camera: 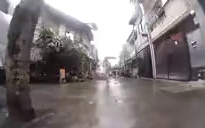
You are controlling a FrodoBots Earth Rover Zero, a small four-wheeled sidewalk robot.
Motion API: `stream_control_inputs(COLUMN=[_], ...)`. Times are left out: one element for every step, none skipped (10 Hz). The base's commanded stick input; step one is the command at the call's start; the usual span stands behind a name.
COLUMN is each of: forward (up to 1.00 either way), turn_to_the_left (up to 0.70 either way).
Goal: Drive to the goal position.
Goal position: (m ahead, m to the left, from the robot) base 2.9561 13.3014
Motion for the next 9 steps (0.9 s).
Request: stream_control_inputs(forward=[0.99,0.99,0.99,0.99,0.99,0.99,0.99,0.99,0.99], turn_to_the_left=[0.0,0.0,0.0,0.0,0.12,0.4,0.4,0.4,0.4])
